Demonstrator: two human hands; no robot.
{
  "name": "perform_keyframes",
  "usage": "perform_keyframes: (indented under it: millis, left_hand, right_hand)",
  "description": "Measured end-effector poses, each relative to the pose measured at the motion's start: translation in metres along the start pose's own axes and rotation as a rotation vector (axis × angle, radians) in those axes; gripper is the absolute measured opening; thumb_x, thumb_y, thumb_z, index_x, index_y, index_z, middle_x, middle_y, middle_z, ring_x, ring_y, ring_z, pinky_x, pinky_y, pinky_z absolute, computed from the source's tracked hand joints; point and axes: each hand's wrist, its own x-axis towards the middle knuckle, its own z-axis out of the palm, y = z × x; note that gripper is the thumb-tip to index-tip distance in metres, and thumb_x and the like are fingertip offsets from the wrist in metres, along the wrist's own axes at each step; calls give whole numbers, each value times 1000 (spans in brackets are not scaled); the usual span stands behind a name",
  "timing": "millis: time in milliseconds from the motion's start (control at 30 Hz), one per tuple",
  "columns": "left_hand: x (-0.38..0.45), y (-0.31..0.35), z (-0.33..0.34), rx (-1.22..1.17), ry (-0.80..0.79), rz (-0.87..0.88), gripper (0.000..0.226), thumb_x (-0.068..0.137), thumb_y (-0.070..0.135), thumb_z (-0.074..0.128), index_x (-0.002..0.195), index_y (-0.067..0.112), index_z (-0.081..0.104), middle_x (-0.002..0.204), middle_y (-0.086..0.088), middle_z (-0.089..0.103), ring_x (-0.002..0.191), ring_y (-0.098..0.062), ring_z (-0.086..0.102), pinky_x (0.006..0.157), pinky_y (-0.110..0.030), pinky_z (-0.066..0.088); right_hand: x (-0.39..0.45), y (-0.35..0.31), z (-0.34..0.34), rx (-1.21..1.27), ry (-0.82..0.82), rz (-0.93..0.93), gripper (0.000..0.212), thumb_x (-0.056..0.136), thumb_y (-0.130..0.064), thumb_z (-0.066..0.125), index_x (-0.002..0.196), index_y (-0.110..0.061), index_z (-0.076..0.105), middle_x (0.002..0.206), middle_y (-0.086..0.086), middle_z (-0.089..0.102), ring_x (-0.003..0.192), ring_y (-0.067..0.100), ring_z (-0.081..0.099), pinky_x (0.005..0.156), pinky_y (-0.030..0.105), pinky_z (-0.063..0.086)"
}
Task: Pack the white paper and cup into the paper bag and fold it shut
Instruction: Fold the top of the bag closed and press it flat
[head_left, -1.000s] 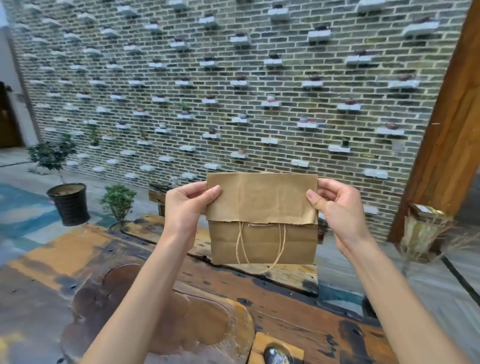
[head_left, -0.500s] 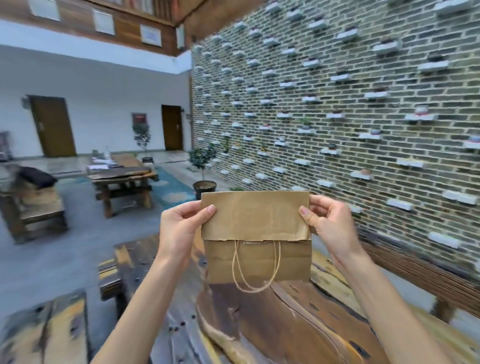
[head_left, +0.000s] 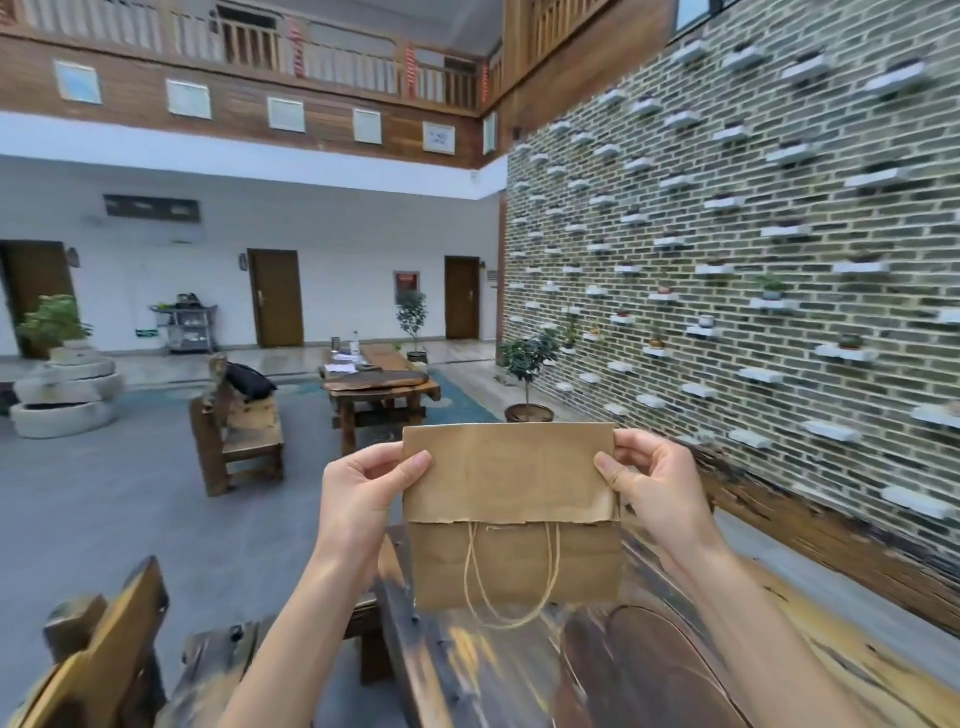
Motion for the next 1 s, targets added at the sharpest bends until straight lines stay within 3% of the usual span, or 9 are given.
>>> perform_keyframes:
  millis: [100, 400, 600, 733, 900, 1000]
  left_hand:
    - [26, -10, -24, -1, 33, -8, 14, 78, 8, 77, 92, 7, 80, 94, -14, 79, 91, -28, 72, 95, -48, 55]
    - [121, -55, -83, 30, 89, 24, 14, 80, 8, 76, 93, 8, 80, 94, -12, 79, 89, -25, 74, 88, -41, 57]
    - [212, -95, -106, 80, 67, 27, 12, 80, 7, 76, 92, 7, 80, 91, -11, 80, 83, -20, 74, 83, -37, 57]
    - [283, -124, -112, 107, 42, 14, 13, 80, 8, 76, 93, 9, 79, 92, -10, 80, 85, -20, 74, 83, -35, 58]
    - [369, -156, -112, 95, 5, -10, 12, 80, 8, 76, 92, 9, 79, 91, -10, 80, 84, -19, 74, 81, -33, 58]
    - [413, -176, -109, 77, -23, -30, 12, 80, 8, 76, 91, 8, 79, 91, -11, 80, 85, -21, 74, 83, -35, 59]
  right_hand:
    - [25, 16, 35, 7, -49, 4, 21, 88, 4, 66, 96, -16, 72, 101, 25, 71, 82, 23, 68, 87, 49, 57]
    - [116, 66, 131, 42, -110, -6, 28, 89, 3, 66, 85, -24, 73, 75, -4, 75, 74, 13, 70, 68, 30, 58]
    - [192, 110, 184, 54, -128, -31, 24, 89, 2, 66, 92, -22, 71, 90, 8, 75, 78, 15, 69, 72, 29, 59]
    - [252, 140, 214, 66, -110, -4, 21, 88, 4, 66, 98, -14, 71, 91, 10, 74, 71, 6, 70, 65, 19, 58]
    - [324, 167, 241, 55, -93, 3, 24, 87, 6, 65, 94, -16, 72, 86, 7, 73, 81, 19, 68, 82, 41, 58]
    - [357, 180, 252, 43, -72, 4, 27, 88, 7, 64, 91, -18, 72, 81, 2, 74, 79, 17, 68, 83, 44, 56]
